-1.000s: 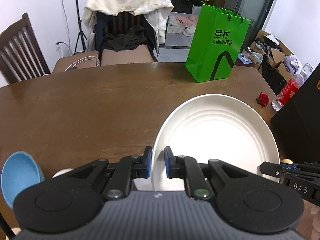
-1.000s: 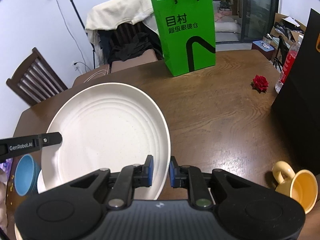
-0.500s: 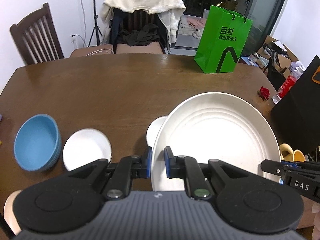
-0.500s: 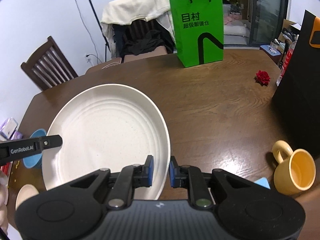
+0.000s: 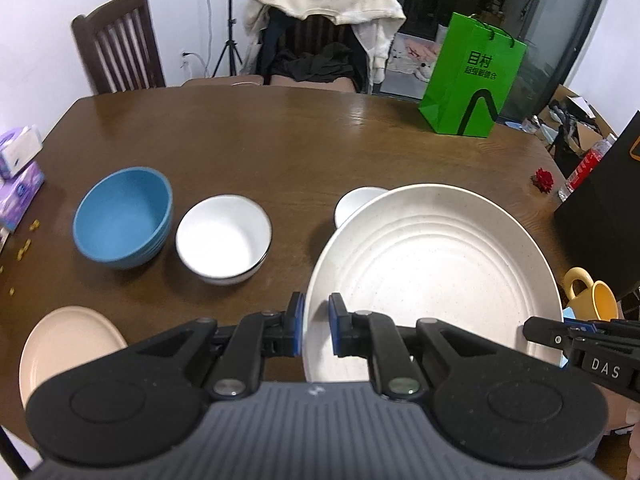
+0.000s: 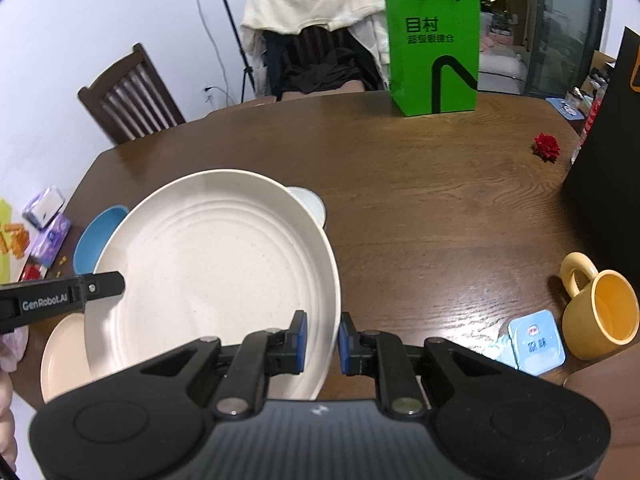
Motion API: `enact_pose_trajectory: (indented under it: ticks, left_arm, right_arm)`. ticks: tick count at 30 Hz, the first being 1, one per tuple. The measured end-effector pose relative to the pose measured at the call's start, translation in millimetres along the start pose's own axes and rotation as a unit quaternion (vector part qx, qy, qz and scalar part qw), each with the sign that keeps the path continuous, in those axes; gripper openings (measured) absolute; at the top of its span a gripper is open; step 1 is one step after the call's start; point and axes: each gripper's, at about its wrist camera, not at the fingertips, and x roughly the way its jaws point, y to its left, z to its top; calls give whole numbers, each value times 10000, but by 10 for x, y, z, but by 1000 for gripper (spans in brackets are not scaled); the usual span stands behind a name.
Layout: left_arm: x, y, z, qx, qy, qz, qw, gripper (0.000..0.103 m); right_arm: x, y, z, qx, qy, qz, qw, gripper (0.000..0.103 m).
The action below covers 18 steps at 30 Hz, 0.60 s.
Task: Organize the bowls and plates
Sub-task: 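Carry the held plate with both grippers over the stacked cream plates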
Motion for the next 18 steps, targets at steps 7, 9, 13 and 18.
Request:
enact_pose_trajectory:
  ticks: [7,9,13,18]
  left_arm:
    - [-161,183,-199,-172,8,155,9997,14]
    - [-205,255,-246,-247,-2,194,9995,14]
    - [-252,400,-312,-354,5,250,9991,14]
    - [-296,608,-390,-475,12,301,9984,14]
  right_arm:
    - [-34,175,-124,-185,108,153,9997,15]
    - [-39,229,-152,-240,125,202,9994,15]
    - [-28,353,-207,-369,166,268,9988,15]
    - [20,541,-265,-484,233,343,9980,15]
